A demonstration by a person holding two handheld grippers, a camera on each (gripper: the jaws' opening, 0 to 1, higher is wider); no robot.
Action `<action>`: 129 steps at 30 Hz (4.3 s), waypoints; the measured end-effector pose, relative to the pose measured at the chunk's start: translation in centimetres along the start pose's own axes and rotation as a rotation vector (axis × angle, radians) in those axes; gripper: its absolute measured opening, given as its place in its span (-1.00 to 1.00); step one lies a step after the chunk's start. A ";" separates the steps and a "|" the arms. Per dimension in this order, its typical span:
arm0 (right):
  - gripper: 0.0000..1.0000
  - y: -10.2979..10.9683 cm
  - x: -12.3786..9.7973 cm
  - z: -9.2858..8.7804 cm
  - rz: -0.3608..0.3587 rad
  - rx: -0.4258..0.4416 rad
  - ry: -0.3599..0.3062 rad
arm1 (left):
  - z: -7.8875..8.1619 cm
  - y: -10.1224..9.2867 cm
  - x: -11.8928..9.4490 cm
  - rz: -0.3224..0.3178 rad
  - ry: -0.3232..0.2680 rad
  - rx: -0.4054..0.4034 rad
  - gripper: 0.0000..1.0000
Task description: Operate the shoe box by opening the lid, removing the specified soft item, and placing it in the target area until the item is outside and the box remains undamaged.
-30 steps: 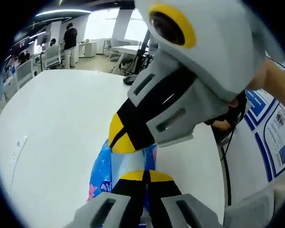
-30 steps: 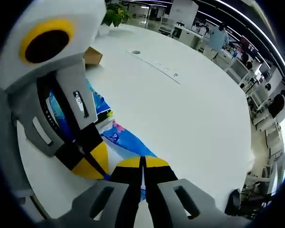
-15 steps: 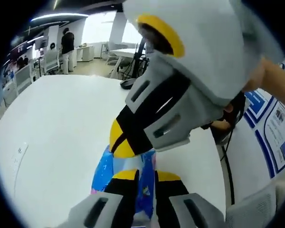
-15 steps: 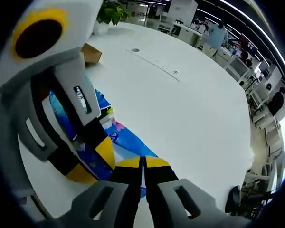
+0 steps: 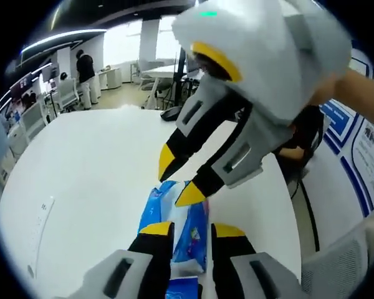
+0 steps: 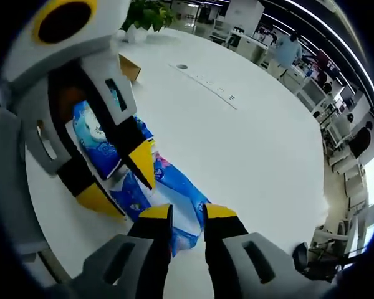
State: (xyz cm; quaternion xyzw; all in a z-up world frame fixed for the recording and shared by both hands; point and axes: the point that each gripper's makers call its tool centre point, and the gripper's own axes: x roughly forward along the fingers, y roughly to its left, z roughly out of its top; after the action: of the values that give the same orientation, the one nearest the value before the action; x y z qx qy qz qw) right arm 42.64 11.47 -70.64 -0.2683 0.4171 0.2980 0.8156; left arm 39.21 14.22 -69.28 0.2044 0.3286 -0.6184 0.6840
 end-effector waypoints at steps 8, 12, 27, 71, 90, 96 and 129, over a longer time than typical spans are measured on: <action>-0.45 1.2 -1.9 1.4 -0.010 -0.027 -0.001 | -0.5 0.3 -3.7 0.061 -0.008 0.015 -0.39; -0.35 2.2 -3.3 2.4 -0.011 -0.045 -0.006 | -1.0 0.3 -5.7 0.094 -0.008 0.019 -0.30; -0.01 6.0 -7.3 5.3 0.019 -0.040 -0.007 | -3.9 0.1 -14.4 0.167 -0.098 -0.092 0.10; 0.79 18.0 -7.6 15.4 0.221 -0.209 -0.116 | -24.1 -1.5 -39.1 0.642 -0.250 -0.421 0.83; 0.73 23.7 -3.0 18.0 0.395 -0.382 -0.119 | -33.9 -2.4 -41.0 0.740 -0.194 -0.638 0.96; 0.68 25.1 -1.3 18.4 0.431 -0.425 -0.102 | -35.8 -2.2 -40.9 0.761 -0.187 -0.684 0.83; 0.39 31.5 6.5 18.0 0.550 -0.654 -0.041 | -42.6 -0.7 -38.9 0.792 -0.212 -1.014 -0.53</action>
State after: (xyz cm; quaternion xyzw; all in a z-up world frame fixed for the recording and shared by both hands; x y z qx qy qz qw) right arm 32.77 46.88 -72.89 -0.3856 0.3402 0.6262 0.5860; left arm 29.43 70.99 -71.75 -0.0999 0.4102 -0.1045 0.9005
